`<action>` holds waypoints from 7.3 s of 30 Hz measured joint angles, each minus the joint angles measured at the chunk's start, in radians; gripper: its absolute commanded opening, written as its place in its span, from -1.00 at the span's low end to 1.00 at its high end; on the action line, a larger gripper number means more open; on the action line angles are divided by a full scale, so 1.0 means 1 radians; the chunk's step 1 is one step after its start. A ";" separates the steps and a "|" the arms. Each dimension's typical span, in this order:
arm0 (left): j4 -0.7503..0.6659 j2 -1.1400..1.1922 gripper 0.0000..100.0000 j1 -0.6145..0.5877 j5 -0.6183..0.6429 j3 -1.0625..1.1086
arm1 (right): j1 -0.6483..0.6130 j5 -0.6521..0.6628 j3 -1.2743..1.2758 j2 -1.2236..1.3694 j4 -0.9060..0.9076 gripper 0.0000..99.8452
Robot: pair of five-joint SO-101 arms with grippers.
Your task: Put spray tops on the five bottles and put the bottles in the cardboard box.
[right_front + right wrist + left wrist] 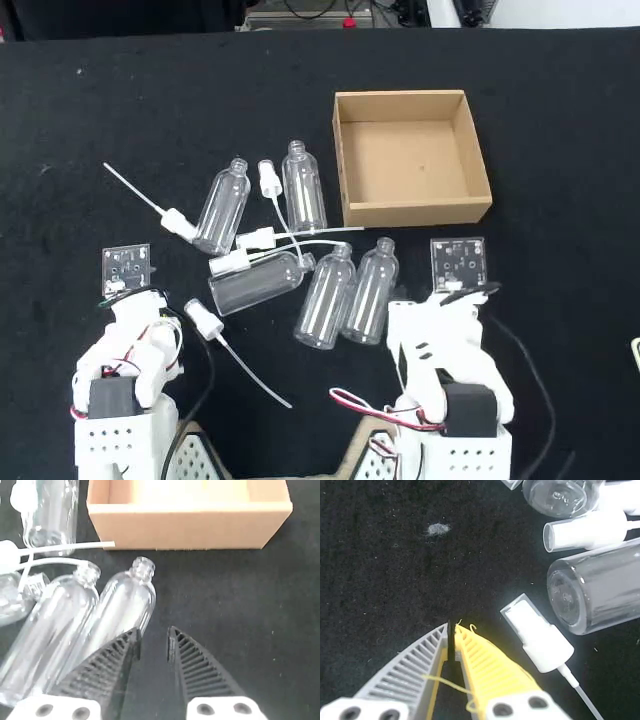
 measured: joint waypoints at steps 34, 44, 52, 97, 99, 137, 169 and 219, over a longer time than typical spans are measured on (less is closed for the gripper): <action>0.000 0.000 -0.94 0.000 0.000 0.000 | -0.146 -0.190 -0.661 1.099 -0.084 -0.56; 0.000 0.000 -0.94 0.000 0.000 0.000 | -0.149 -0.285 -0.661 1.366 -0.155 -0.56; 0.000 0.000 -0.94 0.000 0.000 0.000 | -0.224 -0.370 -0.687 1.402 -0.161 -0.56; 0.000 0.000 -0.94 0.000 0.000 0.000 | -0.176 -0.288 -0.927 1.864 -0.100 -0.74; 0.000 0.000 -0.94 0.000 0.000 0.000 | -0.176 -0.216 -0.936 1.864 -0.071 -0.74; 0.000 0.000 -0.94 0.000 0.000 0.000 | -0.097 0.801 -0.744 1.576 0.032 -0.42; 0.000 0.000 -0.94 0.000 0.000 0.000 | -0.103 0.328 -0.618 1.574 -0.190 -0.89; -0.164 0.000 -0.53 -0.396 -0.385 -0.293 | -0.327 0.115 -0.713 0.882 0.100 -0.88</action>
